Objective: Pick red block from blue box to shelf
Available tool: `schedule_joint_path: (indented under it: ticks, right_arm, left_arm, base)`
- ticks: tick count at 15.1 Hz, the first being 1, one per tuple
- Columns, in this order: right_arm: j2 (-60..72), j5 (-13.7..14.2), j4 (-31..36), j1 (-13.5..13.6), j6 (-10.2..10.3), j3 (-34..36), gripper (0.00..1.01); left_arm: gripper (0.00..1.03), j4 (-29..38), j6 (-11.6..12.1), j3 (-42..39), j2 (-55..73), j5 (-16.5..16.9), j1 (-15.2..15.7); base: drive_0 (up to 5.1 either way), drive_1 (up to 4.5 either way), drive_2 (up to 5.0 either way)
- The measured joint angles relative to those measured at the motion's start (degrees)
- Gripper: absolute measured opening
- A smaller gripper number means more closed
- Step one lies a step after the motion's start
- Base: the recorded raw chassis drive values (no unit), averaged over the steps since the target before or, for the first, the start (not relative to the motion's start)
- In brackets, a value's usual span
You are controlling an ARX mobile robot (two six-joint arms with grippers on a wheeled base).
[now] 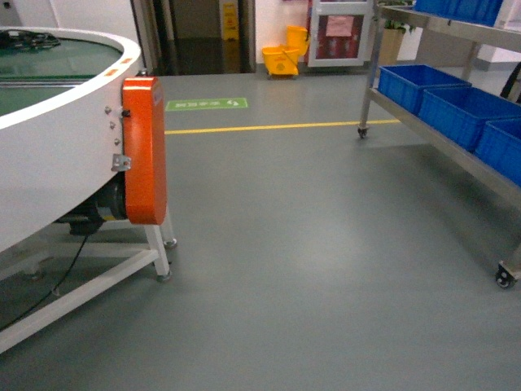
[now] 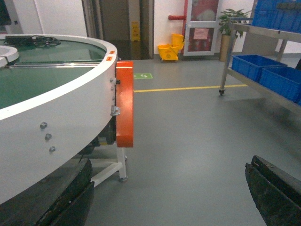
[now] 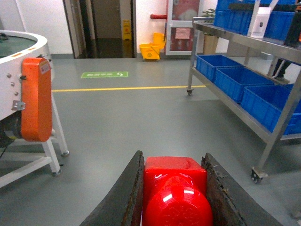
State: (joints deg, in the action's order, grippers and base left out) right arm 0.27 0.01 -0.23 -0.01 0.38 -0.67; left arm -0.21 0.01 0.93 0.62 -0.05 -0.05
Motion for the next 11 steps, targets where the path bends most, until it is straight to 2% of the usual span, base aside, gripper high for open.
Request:
schedule_joint_path:
  ticks: [11]
  right_arm:
    - [0.0,0.0,0.0,0.0,0.0,0.0,0.28]
  left_arm:
    - [0.98,0.0,0.0,0.0,0.0,0.0,0.0]
  base:
    - [-1.6,-1.55,-1.6]
